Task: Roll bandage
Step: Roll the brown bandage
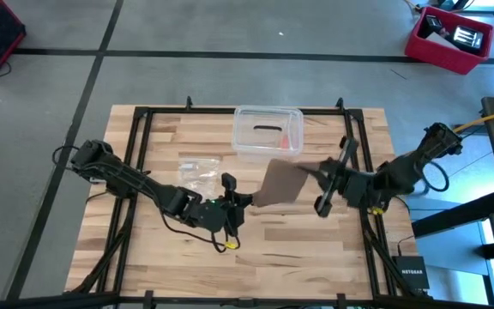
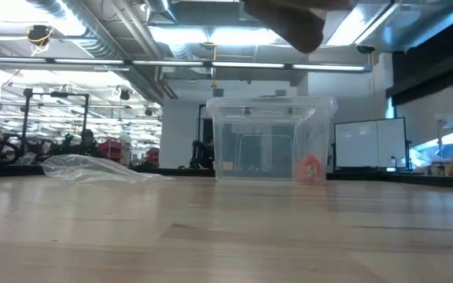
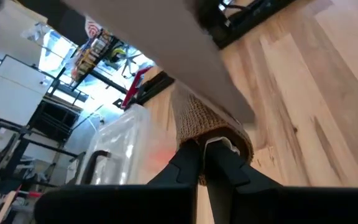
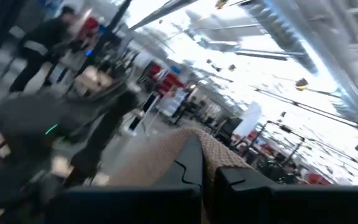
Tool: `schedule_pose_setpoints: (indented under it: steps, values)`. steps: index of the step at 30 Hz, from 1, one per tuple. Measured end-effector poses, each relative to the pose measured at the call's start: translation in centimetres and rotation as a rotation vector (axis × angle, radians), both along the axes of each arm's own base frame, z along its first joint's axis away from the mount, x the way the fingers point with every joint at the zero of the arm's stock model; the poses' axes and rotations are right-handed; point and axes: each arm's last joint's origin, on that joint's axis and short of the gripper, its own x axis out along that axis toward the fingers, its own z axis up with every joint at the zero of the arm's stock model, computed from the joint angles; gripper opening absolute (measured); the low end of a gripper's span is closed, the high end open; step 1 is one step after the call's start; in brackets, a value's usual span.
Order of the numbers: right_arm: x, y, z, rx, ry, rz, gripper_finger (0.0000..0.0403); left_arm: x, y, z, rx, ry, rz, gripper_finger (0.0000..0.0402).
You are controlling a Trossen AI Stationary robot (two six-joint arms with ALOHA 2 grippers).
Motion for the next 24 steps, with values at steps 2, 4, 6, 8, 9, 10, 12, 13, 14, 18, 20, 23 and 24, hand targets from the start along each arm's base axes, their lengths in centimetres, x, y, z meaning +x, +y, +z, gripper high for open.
schedule_pose_setpoints:
  steps: [2,4,6,8,9,10,12,13,14,18,20,23,24]
  values:
    - [0.2,-0.7,0.4,0.024,-0.035,-0.024,0.0001,0.4,-0.3,-0.6,0.01,0.006,-0.007,0.0004]
    - [0.4,-1.3,0.4,0.029,-0.04,-0.063,0.0001,0.5,-0.7,-0.7,0.02,0.001,-0.023,0.0004]
    - [0.6,-2.1,0.5,0.032,-0.043,-0.099,0.0001,0.4,-1.1,-0.5,0.025,-0.015,-0.039,0.0004]
    - [0.9,-3.0,0.5,0.046,-0.049,-0.143,0.0001,0.3,-1.6,-0.2,0.033,-0.037,-0.059,0.0005]
    - [1.1,-3.5,0.5,0.061,-0.051,-0.161,0.0001,0.3,-1.8,0.0,0.043,-0.047,-0.071,0.0005]
    - [1.3,-3.9,0.4,0.077,-0.052,-0.176,0.0001,0.3,-2.1,0.1,0.06,-0.052,-0.086,0.0005]
    - [1.8,-4.9,0.2,0.11,-0.049,-0.203,0.0001,0.2,-2.4,0.2,0.088,-0.05,-0.106,0.0005]
    - [2.0,-5.4,0.1,0.126,-0.047,-0.221,0.0001,0.2,-2.5,0.3,0.093,-0.051,-0.109,0.0005]
    - [2.3,-5.8,-0.1,0.14,-0.038,-0.238,0.0001,0.2,-2.5,0.3,0.092,-0.052,-0.109,0.0005]
    - [3.5,-7.6,-1.3,0.181,0.019,-0.308,0.0001,0.2,-2.5,0.3,0.077,-0.057,-0.122,0.0005]
    - [4.3,-8.6,-2.1,0.209,0.061,-0.329,0.0001,0.3,-2.6,0.3,0.057,-0.058,-0.153,0.0005]
    - [5.6,-10.0,-3.8,0.28,0.143,-0.313,0.0001,0.3,-2.6,0.3,0.012,-0.067,-0.175,0.0005]
    - [6.1,-10.4,-4.4,0.308,0.17,-0.306,0.0001,0.3,-2.7,0.3,0.004,-0.071,-0.175,0.0005]
